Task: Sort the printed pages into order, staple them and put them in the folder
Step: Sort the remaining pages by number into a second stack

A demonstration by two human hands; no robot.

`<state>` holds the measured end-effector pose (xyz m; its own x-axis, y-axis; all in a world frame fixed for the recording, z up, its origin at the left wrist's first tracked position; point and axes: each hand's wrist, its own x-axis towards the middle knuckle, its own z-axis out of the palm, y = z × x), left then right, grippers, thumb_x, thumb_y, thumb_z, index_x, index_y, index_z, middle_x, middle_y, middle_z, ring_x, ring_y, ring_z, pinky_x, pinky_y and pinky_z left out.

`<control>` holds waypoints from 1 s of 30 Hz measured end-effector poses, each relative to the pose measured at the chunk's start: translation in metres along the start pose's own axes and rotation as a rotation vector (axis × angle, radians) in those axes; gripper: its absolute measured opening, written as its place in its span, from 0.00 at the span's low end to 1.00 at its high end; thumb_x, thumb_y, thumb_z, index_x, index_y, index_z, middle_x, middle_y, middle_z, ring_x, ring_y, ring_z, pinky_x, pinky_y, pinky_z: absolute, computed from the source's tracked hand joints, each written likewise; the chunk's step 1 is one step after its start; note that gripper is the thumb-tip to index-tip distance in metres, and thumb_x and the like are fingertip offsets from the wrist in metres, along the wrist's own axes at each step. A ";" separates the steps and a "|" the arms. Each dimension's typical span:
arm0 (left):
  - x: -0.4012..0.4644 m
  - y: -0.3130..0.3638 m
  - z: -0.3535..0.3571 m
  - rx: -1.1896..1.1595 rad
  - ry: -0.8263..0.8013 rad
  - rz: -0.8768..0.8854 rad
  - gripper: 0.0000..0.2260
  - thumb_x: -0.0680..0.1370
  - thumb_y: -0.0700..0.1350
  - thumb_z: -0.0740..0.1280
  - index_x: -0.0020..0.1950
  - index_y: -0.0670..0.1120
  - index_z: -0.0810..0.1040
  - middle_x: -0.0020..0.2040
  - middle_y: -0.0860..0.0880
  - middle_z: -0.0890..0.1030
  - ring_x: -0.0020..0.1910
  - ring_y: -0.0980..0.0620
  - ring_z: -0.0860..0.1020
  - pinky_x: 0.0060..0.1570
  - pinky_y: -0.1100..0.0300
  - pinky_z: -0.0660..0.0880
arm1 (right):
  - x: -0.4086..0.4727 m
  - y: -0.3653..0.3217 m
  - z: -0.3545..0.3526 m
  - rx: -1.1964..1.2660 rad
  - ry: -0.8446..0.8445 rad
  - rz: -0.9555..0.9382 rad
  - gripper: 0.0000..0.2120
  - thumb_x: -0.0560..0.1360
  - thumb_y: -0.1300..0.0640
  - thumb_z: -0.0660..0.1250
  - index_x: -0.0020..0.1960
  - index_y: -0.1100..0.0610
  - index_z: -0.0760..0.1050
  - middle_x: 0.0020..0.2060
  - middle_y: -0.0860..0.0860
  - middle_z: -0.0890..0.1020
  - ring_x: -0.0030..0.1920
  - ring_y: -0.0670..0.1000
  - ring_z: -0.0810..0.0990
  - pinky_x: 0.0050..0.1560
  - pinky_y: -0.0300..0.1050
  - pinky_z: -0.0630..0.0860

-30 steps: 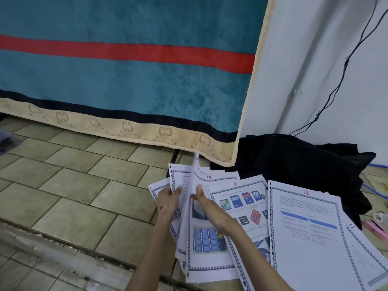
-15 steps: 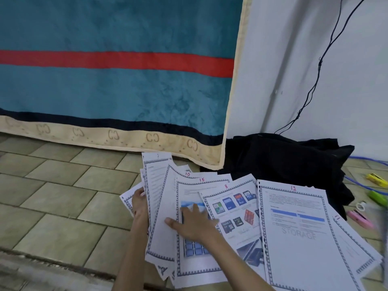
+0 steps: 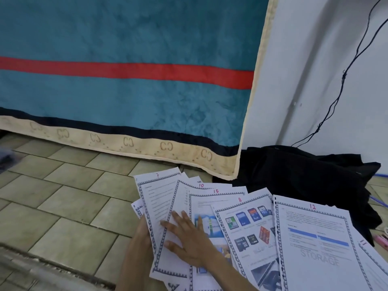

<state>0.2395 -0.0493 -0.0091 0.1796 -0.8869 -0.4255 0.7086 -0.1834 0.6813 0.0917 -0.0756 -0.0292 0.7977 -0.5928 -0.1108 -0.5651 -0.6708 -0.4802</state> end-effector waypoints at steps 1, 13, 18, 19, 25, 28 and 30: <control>-0.001 0.001 0.003 -0.006 0.019 -0.005 0.24 0.82 0.47 0.47 0.52 0.35 0.80 0.41 0.35 0.84 0.39 0.43 0.84 0.36 0.52 0.81 | 0.000 0.001 0.003 -0.013 0.005 0.003 0.35 0.68 0.28 0.37 0.74 0.34 0.44 0.77 0.43 0.41 0.76 0.51 0.37 0.71 0.64 0.34; -0.007 0.045 0.018 0.523 0.242 0.223 0.15 0.78 0.36 0.59 0.34 0.41 0.77 0.27 0.46 0.80 0.25 0.52 0.77 0.27 0.60 0.75 | 0.000 0.004 0.015 -0.196 0.161 0.039 0.30 0.75 0.29 0.40 0.75 0.37 0.46 0.77 0.45 0.50 0.76 0.59 0.50 0.68 0.58 0.36; -0.008 0.054 0.015 0.506 0.210 0.301 0.12 0.79 0.34 0.57 0.45 0.36 0.79 0.35 0.43 0.84 0.34 0.46 0.82 0.33 0.56 0.80 | 0.000 0.010 0.017 -0.101 0.165 0.004 0.31 0.69 0.27 0.33 0.69 0.30 0.31 0.73 0.39 0.32 0.73 0.50 0.28 0.71 0.58 0.28; -0.005 0.056 0.010 0.506 0.230 0.306 0.11 0.79 0.34 0.56 0.47 0.33 0.79 0.37 0.41 0.84 0.37 0.42 0.81 0.36 0.53 0.78 | 0.000 0.010 0.016 -0.107 0.164 0.014 0.30 0.69 0.27 0.33 0.68 0.29 0.30 0.73 0.38 0.32 0.73 0.49 0.28 0.70 0.59 0.29; -0.008 0.058 -0.002 0.431 0.212 0.360 0.11 0.80 0.42 0.58 0.52 0.39 0.79 0.48 0.38 0.82 0.44 0.42 0.79 0.42 0.52 0.79 | -0.001 0.008 0.011 -0.081 0.151 0.055 0.28 0.69 0.28 0.34 0.67 0.28 0.30 0.73 0.38 0.33 0.73 0.48 0.28 0.70 0.57 0.29; -0.009 0.048 -0.005 0.386 0.193 0.370 0.11 0.80 0.43 0.59 0.52 0.40 0.79 0.45 0.41 0.84 0.42 0.44 0.81 0.41 0.53 0.80 | 0.000 0.010 0.013 -0.160 0.146 0.085 0.26 0.71 0.29 0.35 0.67 0.29 0.31 0.75 0.40 0.40 0.75 0.51 0.35 0.70 0.57 0.29; -0.012 0.040 -0.002 0.381 0.220 0.375 0.08 0.79 0.42 0.62 0.52 0.42 0.79 0.42 0.45 0.84 0.40 0.47 0.81 0.42 0.57 0.80 | 0.000 0.011 0.018 -0.222 0.124 0.150 0.26 0.75 0.30 0.41 0.72 0.32 0.43 0.73 0.42 0.63 0.74 0.52 0.61 0.70 0.59 0.39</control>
<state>0.2675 -0.0453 0.0221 0.5375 -0.8194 -0.1993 0.2806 -0.0491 0.9586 0.0893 -0.0746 -0.0504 0.6780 -0.7332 -0.0521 -0.7176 -0.6449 -0.2629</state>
